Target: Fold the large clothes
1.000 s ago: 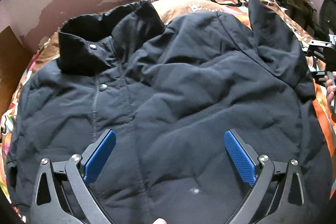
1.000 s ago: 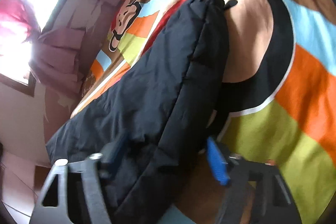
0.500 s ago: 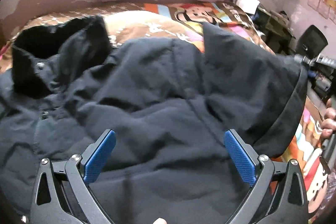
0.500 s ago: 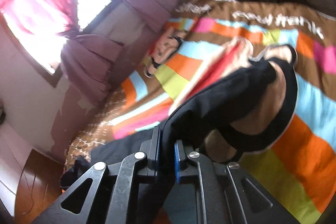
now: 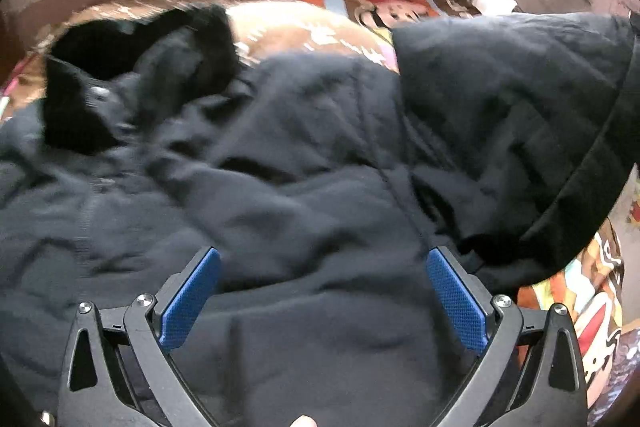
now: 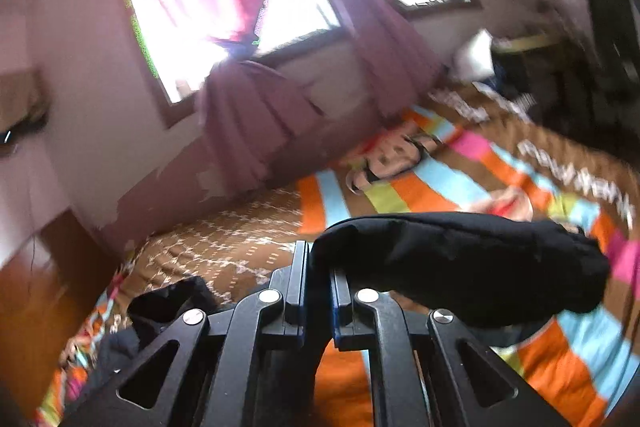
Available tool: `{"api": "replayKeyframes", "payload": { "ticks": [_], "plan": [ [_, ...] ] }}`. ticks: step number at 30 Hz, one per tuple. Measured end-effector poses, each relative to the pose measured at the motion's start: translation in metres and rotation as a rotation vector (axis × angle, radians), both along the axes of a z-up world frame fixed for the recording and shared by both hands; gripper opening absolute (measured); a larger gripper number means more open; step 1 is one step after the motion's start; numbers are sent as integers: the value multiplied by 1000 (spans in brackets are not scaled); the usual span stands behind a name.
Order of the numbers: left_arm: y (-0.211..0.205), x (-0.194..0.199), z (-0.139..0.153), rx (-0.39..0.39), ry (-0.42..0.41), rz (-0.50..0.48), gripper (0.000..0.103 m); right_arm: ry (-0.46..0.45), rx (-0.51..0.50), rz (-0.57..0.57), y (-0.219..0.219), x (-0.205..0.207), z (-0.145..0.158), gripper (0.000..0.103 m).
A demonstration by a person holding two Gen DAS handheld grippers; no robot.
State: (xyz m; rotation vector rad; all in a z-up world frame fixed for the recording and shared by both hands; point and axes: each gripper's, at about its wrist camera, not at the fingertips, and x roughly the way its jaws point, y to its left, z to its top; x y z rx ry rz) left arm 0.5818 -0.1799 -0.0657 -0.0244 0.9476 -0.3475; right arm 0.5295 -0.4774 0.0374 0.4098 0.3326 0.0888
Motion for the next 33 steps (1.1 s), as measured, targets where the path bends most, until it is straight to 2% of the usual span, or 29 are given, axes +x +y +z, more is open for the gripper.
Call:
{"api": "replayKeyframes", "payload": {
  "ticks": [5,6,9,12,15,19,25,28,30,31,33],
  "plan": [
    [70,-19,26,-34,-36,68,101,-86,-128,88,70,-8,29,9],
    [96,-26,32,-58,-40,99,101,-102,-161,118,91,-9,34,9],
    [156,-47,39,-152,-9,183,101,-123,-248,185,144,-9,37,9],
    [208,-60,51,-164,6,256,101,-115,-336,271,201,-5,28,9],
    [255,-78,63,-167,-18,310,101,-85,-434,364,261,-4,9,9],
    [300,-92,66,-182,-20,364,101,-31,-588,488,326,-15,-28,9],
    [320,-96,53,-191,24,385,101,142,-806,656,383,-36,-111,11],
    [318,-94,50,-196,25,374,101,272,-845,742,395,-41,-148,29],
    [314,-93,51,-199,19,362,101,336,-828,792,393,-48,-161,49],
    [311,-93,52,-198,12,351,101,353,-811,808,390,-52,-163,53],
    [306,-91,53,-190,-4,330,101,388,-756,847,379,-60,-162,76]
  ]
}}
